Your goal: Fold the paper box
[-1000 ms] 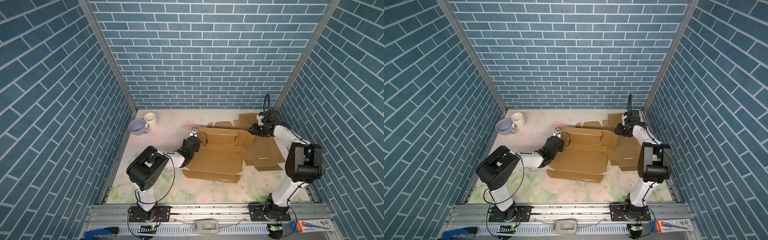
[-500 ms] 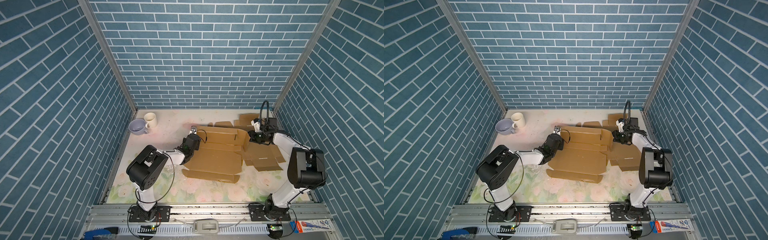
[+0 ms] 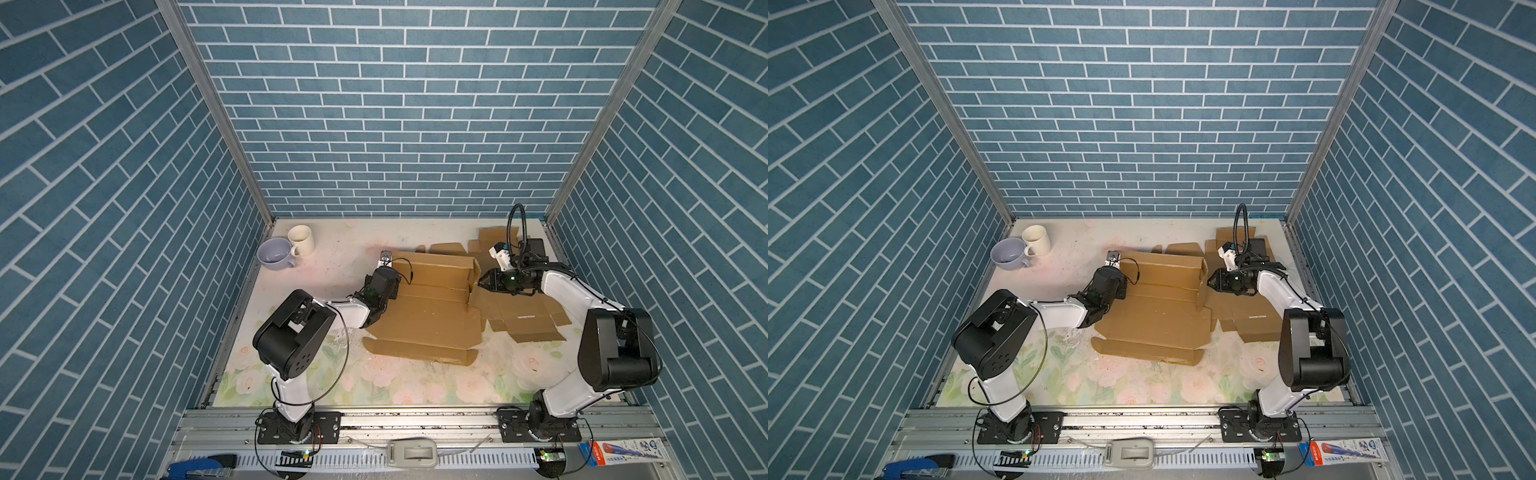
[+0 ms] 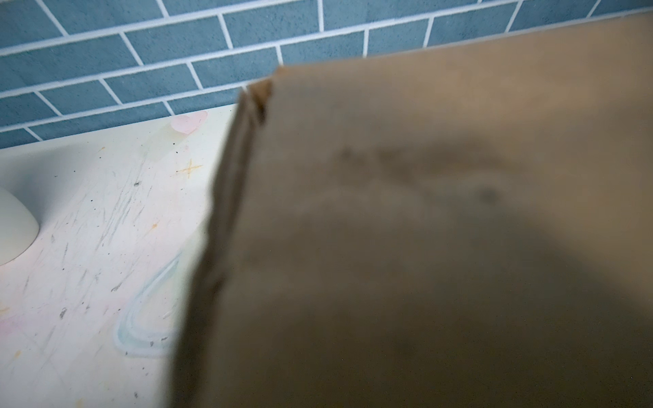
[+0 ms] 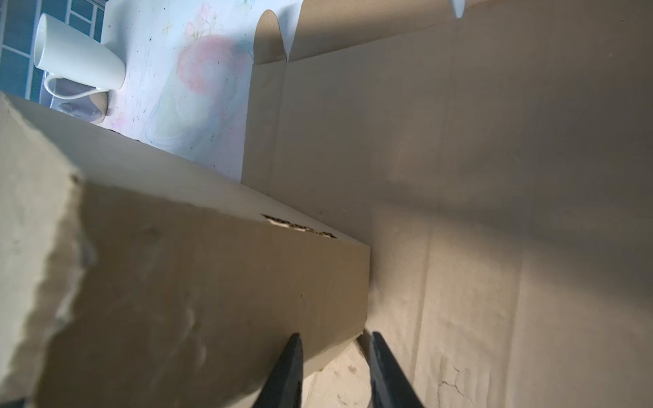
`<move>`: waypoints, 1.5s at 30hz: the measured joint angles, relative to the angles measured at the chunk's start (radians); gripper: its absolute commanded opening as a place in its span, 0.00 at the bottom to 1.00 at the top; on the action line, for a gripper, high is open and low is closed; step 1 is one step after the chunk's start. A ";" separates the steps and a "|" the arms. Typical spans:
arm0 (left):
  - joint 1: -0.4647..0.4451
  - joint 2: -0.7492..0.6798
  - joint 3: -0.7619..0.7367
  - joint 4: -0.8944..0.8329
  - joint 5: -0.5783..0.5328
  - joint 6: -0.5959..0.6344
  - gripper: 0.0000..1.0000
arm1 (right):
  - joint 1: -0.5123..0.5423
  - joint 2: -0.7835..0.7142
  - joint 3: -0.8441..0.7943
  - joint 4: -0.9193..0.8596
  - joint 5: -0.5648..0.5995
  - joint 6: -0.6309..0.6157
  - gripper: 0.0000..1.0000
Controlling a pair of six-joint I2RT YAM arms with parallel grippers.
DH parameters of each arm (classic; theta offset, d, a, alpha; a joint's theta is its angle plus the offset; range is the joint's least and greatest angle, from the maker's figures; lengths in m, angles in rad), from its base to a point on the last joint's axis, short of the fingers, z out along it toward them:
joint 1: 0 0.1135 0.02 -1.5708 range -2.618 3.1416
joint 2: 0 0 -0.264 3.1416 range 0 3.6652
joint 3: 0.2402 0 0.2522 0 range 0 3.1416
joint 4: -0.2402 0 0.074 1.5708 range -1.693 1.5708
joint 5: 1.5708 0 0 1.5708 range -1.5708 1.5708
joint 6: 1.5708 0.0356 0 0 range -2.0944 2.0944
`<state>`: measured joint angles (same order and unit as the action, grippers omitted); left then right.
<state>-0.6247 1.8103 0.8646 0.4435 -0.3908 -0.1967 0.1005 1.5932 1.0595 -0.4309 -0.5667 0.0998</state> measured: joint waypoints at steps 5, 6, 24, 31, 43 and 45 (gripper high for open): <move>0.000 0.000 0.000 0.000 0.000 -0.003 0.00 | 0.047 -0.009 -0.024 0.014 0.027 -0.002 0.38; 0.000 0.000 0.000 0.000 0.000 -0.003 0.00 | 0.057 -0.010 -0.030 0.017 0.040 -0.004 0.39; 0.003 0.000 0.000 -0.003 -0.008 -0.009 0.00 | 0.141 -0.061 -0.167 0.275 0.205 -0.012 0.44; 0.003 0.001 0.001 -0.004 -0.008 -0.009 0.00 | 0.146 -0.097 -0.221 0.349 0.231 -0.011 0.45; 0.003 0.002 0.007 -0.014 -0.005 -0.009 0.00 | 0.204 -0.028 -0.261 0.705 0.358 0.011 0.40; 0.003 0.002 0.009 -0.018 -0.004 -0.009 0.00 | 0.229 0.006 -0.272 0.784 0.431 0.010 0.34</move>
<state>-0.6220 1.8122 0.8738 0.4255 -0.3950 -0.2058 0.3290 1.5993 0.7872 0.3531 -0.1352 0.1097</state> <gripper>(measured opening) 0.077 0.383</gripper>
